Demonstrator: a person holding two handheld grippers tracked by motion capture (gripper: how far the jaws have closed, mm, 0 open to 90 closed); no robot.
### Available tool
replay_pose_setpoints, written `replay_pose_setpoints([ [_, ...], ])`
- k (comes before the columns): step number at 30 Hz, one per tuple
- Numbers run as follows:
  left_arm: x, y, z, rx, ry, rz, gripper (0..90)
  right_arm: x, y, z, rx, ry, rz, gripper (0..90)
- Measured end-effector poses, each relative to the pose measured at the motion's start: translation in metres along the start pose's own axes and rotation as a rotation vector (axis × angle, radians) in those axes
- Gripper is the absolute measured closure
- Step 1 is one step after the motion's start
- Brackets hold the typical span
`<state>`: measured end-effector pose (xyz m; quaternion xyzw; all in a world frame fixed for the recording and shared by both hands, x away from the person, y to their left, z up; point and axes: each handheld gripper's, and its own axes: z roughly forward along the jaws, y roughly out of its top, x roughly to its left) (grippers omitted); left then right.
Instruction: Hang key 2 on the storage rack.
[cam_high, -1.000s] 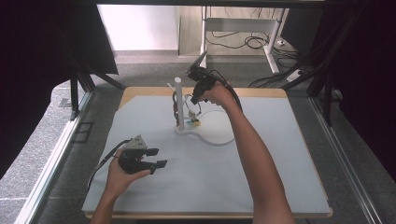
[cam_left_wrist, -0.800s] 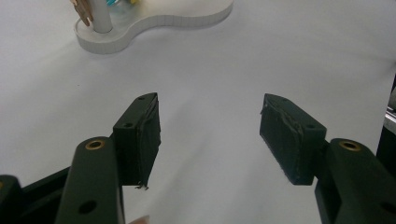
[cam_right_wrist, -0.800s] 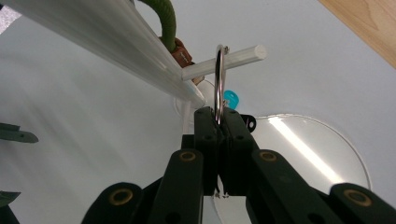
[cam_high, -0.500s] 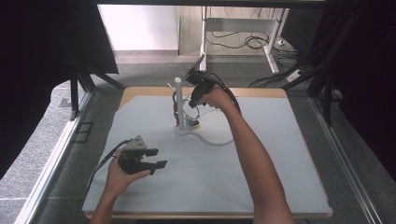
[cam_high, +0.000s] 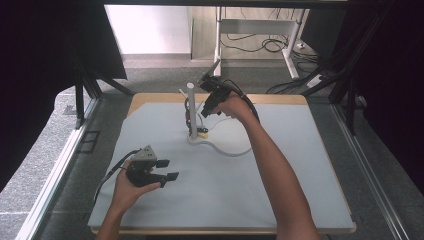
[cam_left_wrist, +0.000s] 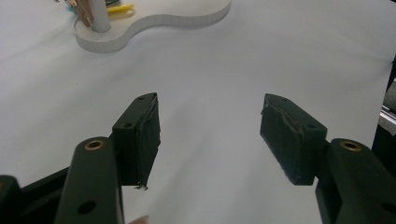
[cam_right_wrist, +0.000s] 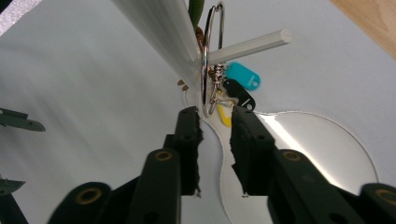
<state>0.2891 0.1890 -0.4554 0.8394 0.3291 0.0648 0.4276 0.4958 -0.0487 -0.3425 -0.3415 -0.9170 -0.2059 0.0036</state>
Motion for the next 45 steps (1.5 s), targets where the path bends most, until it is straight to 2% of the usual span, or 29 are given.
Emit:
replay_pose_setpoints([
  [3, -0.001, -0.001, -0.001, 0.004, 0.006, 0.000, 38.0, 0.003, -0.009, -0.010, -0.030, 0.007, -0.024, 63.4],
  [7, -0.002, 0.000, -0.001, 0.003, 0.012, -0.002, 38.0, 0.005, -0.017, -0.016, -0.051, 0.000, -0.037, 59.7],
  [10, 0.000, 0.000, -0.001, 0.004, 0.021, -0.003, 38.0, 0.006, -0.028, -0.023, -0.081, -0.001, -0.050, 55.8],
  [11, 0.000, -0.001, -0.002, 0.006, 0.025, 0.002, 38.0, 0.005, -0.037, -0.026, -0.099, 0.007, -0.060, 55.3],
  [13, 0.000, -0.001, -0.002, 0.007, 0.033, 0.000, 38.0, 0.005, -0.041, -0.027, -0.105, 0.008, -0.057, 54.6],
  [14, 0.000, -0.001, -0.003, 0.009, 0.033, 0.001, 37.9, 0.005, -0.052, -0.029, -0.114, 0.006, -0.065, 53.5],
  [15, -0.001, -0.002, -0.003, 0.007, 0.034, 0.002, 37.9, 0.005, -0.052, -0.029, -0.114, 0.006, -0.065, 53.5],
  [18, -0.001, -0.002, -0.004, 0.005, 0.034, 0.004, 37.9, 0.005, -0.069, -0.033, -0.143, 0.008, -0.053, 52.1],
  [19, 0.001, -0.004, -0.004, -0.004, 0.019, -0.015, 38.0, 0.006, -0.083, -0.037, -0.166, 0.006, -0.058, 51.3],
  [20, 0.001, -0.004, -0.004, -0.004, 0.019, -0.015, 38.0, 0.006, -0.083, -0.037, -0.166, 0.006, -0.058, 51.3],
  [21, 0.005, -0.007, -0.005, -0.006, 0.015, -0.037, 38.0, 0.006, -0.097, -0.040, -0.196, 0.017, -0.067, 50.7],
  [22, 0.005, -0.007, -0.005, -0.006, 0.015, -0.037, 38.1, 0.006, -0.097, -0.040, -0.196, 0.017, -0.067, 50.7],
  [23, 0.007, -0.008, -0.006, -0.004, 0.025, -0.050, 38.1, 0.007, -0.104, -0.041, -0.208, 0.019, -0.061, 50.3],
  [24, 0.008, -0.008, -0.007, -0.002, 0.029, -0.050, 38.2, 0.007, -0.119, -0.043, -0.234, 0.017, -0.073, 49.5],
  [25, 0.008, -0.008, -0.008, -0.003, 0.034, -0.045, 38.2, 0.007, -0.119, -0.043, -0.234, 0.017, -0.073, 49.5],
  [26, 0.009, -0.008, -0.010, -0.011, 0.031, -0.049, 38.2, 0.006, -0.127, -0.043, -0.247, 0.019, -0.074, 49.3],
  [28, 0.009, -0.008, -0.011, -0.022, 0.032, -0.056, 38.2, 0.006, -0.144, -0.042, -0.273, 0.022, -0.069, 48.7],
  [29, 0.010, -0.008, -0.011, -0.023, 0.036, -0.057, 38.2, 0.003, -0.161, -0.038, -0.309, 0.037, -0.067, 48.3],
  [30, 0.010, -0.008, -0.010, -0.015, 0.039, -0.052, 38.2, 0.003, -0.161, -0.038, -0.309, 0.037, -0.067, 48.3],
  [37, 0.010, -0.008, -0.001, 0.016, 0.046, -0.039, 38.2, -0.002, -0.219, -0.012, -0.352, 0.037, -0.027, 47.4],
  [45, 0.010, -0.009, 0.005, 0.043, 0.050, -0.033, 38.0, -0.007, -0.267, 0.010, -0.393, 0.044, 0.033, 47.1],
])
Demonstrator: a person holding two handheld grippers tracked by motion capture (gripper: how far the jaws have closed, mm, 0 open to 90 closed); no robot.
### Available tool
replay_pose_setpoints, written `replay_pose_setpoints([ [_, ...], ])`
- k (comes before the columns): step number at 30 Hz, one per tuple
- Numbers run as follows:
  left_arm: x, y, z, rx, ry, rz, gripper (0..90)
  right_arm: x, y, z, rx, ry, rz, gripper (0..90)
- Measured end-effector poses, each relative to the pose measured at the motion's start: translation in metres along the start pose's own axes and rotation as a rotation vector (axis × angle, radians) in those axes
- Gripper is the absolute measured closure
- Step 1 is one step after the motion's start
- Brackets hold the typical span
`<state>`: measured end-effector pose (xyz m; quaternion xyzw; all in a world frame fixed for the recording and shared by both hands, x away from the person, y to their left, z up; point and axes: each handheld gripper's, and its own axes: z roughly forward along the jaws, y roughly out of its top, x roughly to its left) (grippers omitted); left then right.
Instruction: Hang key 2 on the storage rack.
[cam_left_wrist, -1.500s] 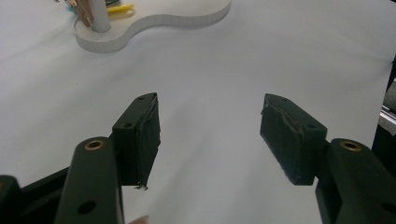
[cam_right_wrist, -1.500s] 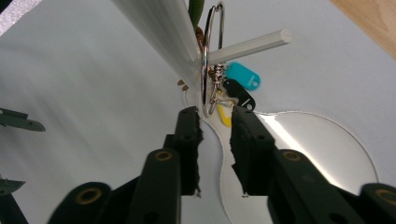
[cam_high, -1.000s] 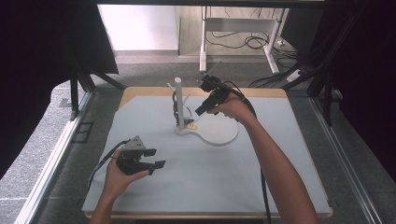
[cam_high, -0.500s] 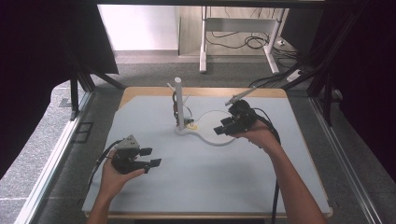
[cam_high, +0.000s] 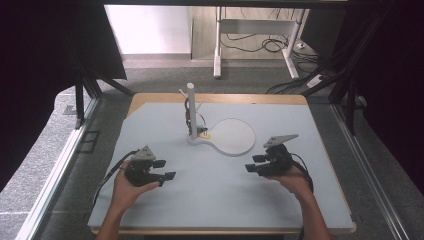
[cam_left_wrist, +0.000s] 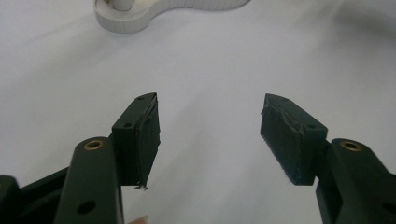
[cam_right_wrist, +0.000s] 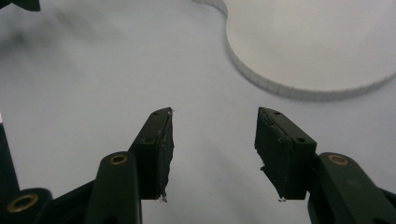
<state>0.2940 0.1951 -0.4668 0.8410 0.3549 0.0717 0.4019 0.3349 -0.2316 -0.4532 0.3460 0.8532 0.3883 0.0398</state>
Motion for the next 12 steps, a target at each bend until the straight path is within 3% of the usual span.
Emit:
replay_pose_setpoints([
  [5, -0.001, -0.001, 0.000, 0.003, 0.006, 0.000, 38.0, -0.009, -0.025, 0.003, -0.077, 0.031, 0.066, 48.0],
  [7, -0.002, -0.001, 0.001, 0.007, 0.008, 0.002, 38.0, -0.013, -0.028, 0.005, -0.031, -0.009, 0.075, 46.9],
  [8, -0.002, -0.001, 0.001, 0.007, 0.008, 0.003, 37.8, -0.015, -0.030, 0.003, -0.042, -0.029, 0.076, 46.9],
  [10, -0.002, -0.001, 0.000, 0.007, 0.009, 0.004, 37.8, -0.018, -0.033, 0.002, -0.064, -0.004, 0.101, 45.5],
  [12, -0.002, -0.001, 0.000, 0.006, 0.010, 0.002, 37.8, -0.020, -0.035, 0.001, -0.070, -0.039, 0.103, 40.2],
])
